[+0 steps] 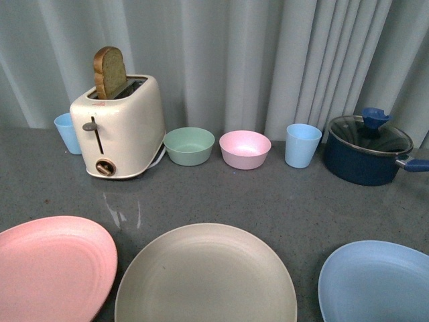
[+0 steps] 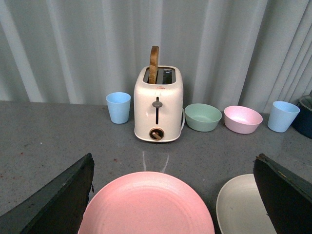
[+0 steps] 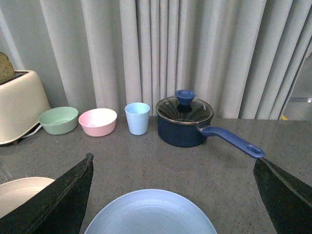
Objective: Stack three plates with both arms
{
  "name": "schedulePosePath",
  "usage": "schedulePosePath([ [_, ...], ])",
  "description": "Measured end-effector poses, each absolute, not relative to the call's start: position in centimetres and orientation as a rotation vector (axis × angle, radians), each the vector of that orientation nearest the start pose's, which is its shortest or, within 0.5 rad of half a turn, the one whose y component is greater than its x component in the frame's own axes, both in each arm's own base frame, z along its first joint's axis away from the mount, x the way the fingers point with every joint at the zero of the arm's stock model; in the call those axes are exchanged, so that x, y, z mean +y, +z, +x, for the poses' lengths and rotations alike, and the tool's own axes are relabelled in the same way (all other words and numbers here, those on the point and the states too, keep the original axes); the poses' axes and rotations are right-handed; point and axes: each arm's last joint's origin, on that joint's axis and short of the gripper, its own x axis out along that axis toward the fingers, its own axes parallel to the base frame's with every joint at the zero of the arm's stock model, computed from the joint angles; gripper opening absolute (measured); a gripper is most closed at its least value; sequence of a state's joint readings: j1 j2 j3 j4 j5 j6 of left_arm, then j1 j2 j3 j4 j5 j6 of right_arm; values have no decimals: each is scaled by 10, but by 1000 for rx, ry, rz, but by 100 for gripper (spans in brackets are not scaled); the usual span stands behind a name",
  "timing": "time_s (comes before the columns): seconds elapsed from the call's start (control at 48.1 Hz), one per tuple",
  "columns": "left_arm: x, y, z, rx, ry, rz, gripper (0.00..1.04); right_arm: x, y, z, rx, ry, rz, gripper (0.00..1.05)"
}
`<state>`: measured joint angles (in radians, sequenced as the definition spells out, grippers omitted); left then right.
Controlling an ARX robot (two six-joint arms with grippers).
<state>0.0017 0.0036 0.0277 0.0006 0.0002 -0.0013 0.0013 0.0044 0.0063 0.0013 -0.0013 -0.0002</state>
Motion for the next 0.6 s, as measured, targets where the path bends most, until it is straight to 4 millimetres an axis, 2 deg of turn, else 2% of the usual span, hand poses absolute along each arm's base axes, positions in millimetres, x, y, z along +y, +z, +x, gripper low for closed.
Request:
schedulePosePath([
  [0.603,0,173,96,-25,2,-1,98,0,165,98,-3,3,0,97],
])
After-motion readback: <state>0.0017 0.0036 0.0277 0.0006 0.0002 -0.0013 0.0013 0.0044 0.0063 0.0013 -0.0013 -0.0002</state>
